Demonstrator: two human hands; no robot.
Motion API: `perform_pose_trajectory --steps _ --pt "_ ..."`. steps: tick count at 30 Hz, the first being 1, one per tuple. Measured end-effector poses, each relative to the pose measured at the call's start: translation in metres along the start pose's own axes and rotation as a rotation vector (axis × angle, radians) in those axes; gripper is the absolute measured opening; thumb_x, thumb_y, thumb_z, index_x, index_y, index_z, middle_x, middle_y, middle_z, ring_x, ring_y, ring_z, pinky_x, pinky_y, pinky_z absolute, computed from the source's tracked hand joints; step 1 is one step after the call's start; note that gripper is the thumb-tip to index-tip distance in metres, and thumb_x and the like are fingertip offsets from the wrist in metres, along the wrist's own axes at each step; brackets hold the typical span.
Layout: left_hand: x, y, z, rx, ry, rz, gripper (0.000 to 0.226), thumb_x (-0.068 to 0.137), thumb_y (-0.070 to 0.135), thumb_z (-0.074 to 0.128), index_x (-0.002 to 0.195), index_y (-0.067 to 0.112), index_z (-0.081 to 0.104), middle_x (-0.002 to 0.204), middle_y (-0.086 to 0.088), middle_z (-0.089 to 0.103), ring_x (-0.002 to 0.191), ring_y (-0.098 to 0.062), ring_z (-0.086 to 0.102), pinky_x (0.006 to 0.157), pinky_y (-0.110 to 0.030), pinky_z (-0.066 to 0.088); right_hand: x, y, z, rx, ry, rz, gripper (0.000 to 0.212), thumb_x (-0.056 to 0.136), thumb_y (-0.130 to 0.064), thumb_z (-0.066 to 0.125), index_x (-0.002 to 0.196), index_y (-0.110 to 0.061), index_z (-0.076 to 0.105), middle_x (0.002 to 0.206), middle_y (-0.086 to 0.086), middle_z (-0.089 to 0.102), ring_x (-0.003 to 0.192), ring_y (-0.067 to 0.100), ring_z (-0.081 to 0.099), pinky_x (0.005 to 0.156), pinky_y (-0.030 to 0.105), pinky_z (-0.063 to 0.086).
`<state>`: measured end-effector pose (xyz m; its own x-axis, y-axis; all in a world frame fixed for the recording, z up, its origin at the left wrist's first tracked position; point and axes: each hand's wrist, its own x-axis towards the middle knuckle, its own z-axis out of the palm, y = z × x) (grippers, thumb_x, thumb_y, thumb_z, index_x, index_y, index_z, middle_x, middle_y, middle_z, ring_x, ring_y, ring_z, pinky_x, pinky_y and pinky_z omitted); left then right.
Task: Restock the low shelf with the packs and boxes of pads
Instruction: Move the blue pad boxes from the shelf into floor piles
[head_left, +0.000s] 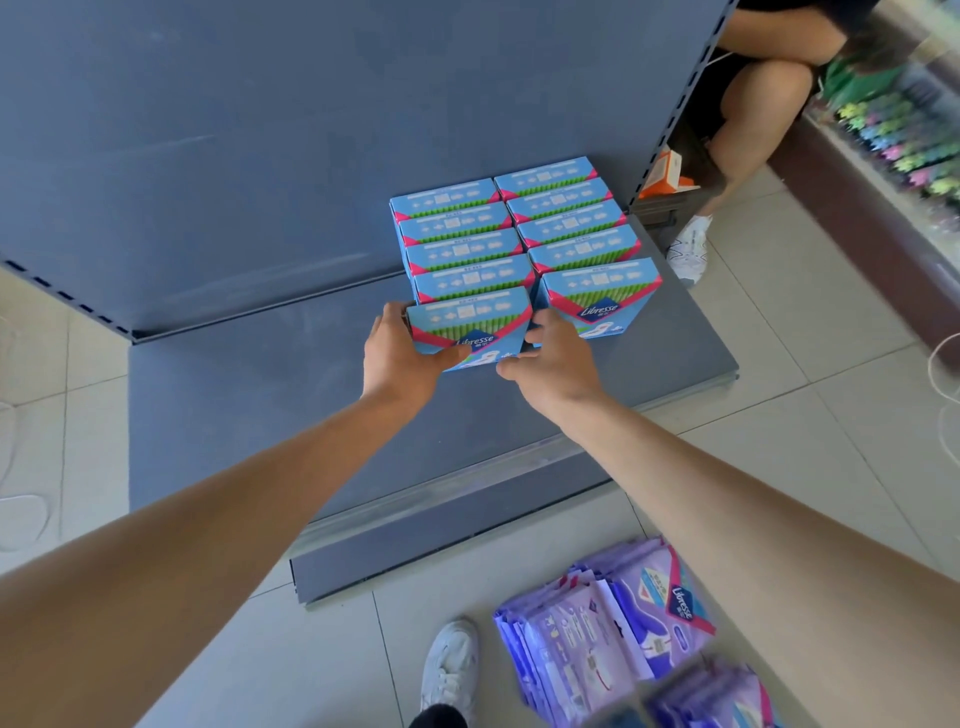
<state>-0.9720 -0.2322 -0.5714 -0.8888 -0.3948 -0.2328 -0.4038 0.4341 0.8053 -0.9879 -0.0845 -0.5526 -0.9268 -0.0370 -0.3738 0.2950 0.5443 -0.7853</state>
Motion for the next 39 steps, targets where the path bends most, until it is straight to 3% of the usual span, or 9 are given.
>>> perform_pose_trajectory --steps 3,6,12,16,22,27,32,35,39 --pt "0.002 -0.001 0.000 0.012 0.012 0.014 0.061 0.069 0.025 0.084 0.119 0.012 0.052 0.119 -0.006 0.057 0.102 -0.018 0.058 0.078 -0.027 0.045 -0.001 -0.001 0.001 0.025 -0.011 -0.011 0.048 0.079 -0.002 0.067 0.123 -0.010 0.051 0.101 -0.003 0.056 0.094 0.020 0.062 0.057 0.012 0.042" --pt "0.001 -0.002 -0.001 0.026 0.031 0.033 0.060 0.069 0.027 0.084 0.119 0.012 0.053 0.117 -0.003 0.055 0.095 -0.013 0.055 0.076 -0.026 0.044 0.000 0.000 0.003 0.056 -0.019 -0.002 0.044 0.078 0.000 0.067 0.118 -0.010 0.053 0.088 -0.008 0.054 0.090 0.020 0.061 0.061 0.018 0.046" --pt "-0.003 -0.009 -0.004 0.013 0.034 0.060 0.054 0.073 0.027 0.080 0.119 0.014 0.055 0.116 -0.001 0.058 0.098 -0.014 0.057 0.076 -0.024 0.043 0.007 0.003 0.019 0.122 -0.037 0.024 0.098 0.064 -0.009 0.074 0.147 -0.020 0.024 0.143 0.005 0.045 0.132 0.023 0.045 0.103 0.043 0.045" --pt "-0.001 -0.009 -0.004 -0.028 0.006 0.032 0.057 0.074 0.024 0.080 0.122 0.013 0.051 0.119 -0.002 0.060 0.105 -0.016 0.058 0.076 -0.022 0.044 0.015 0.000 0.023 0.138 -0.004 0.044 0.112 0.053 -0.015 0.076 0.149 -0.024 0.019 0.142 0.005 0.045 0.126 0.026 0.050 0.093 0.040 0.052" --pt "-0.007 -0.017 -0.023 -0.011 0.002 -0.007 0.041 0.074 0.018 0.080 0.104 0.009 0.054 0.090 0.003 0.060 0.076 -0.014 0.055 0.049 -0.009 0.038 0.005 0.001 0.027 0.139 -0.041 0.009 0.066 0.067 -0.005 0.077 0.122 -0.018 0.045 0.121 0.010 0.056 0.101 0.020 0.060 0.066 0.020 0.048" --pt "-0.011 -0.032 -0.049 -0.095 -0.201 0.019 0.038 0.069 0.013 0.083 0.098 0.008 0.058 0.082 0.000 0.066 0.070 -0.012 0.058 0.062 -0.026 0.046 -0.011 0.008 0.016 0.074 -0.068 -0.108 0.042 0.065 -0.008 0.083 0.101 -0.010 0.062 0.090 -0.003 0.063 0.078 0.005 0.061 0.069 0.010 0.047" --pt "-0.011 -0.012 -0.051 -0.342 -0.392 -0.069 0.035 0.083 0.042 0.066 0.101 0.013 0.064 0.097 0.000 0.071 0.085 -0.004 0.069 0.080 -0.023 0.053 -0.015 0.021 -0.012 0.094 -0.054 -0.125 0.028 0.071 -0.005 0.079 0.095 -0.003 0.066 0.086 0.008 0.069 0.080 0.024 0.065 0.078 0.037 0.053" --pt "-0.004 -0.005 -0.036 -0.407 -0.260 -0.243 0.037 0.094 0.050 0.048 0.100 0.016 0.063 0.103 -0.004 0.069 0.093 -0.017 0.065 0.086 -0.027 0.049 -0.018 0.035 -0.041 0.106 -0.040 -0.092 0.027 0.074 0.002 0.075 0.097 -0.003 0.064 0.097 0.021 0.070 0.093 0.037 0.067 0.082 0.043 0.054" --pt "-0.002 0.003 -0.009 -0.076 -0.061 -0.146 0.042 0.087 0.033 0.065 0.124 0.016 0.052 0.112 0.007 0.058 0.096 -0.013 0.059 0.071 -0.026 0.046 -0.026 0.053 -0.076 0.125 -0.007 -0.046 0.028 0.077 0.009 0.069 0.101 -0.002 0.062 0.101 0.029 0.067 0.068 0.010 0.067 0.060 0.010 0.049"
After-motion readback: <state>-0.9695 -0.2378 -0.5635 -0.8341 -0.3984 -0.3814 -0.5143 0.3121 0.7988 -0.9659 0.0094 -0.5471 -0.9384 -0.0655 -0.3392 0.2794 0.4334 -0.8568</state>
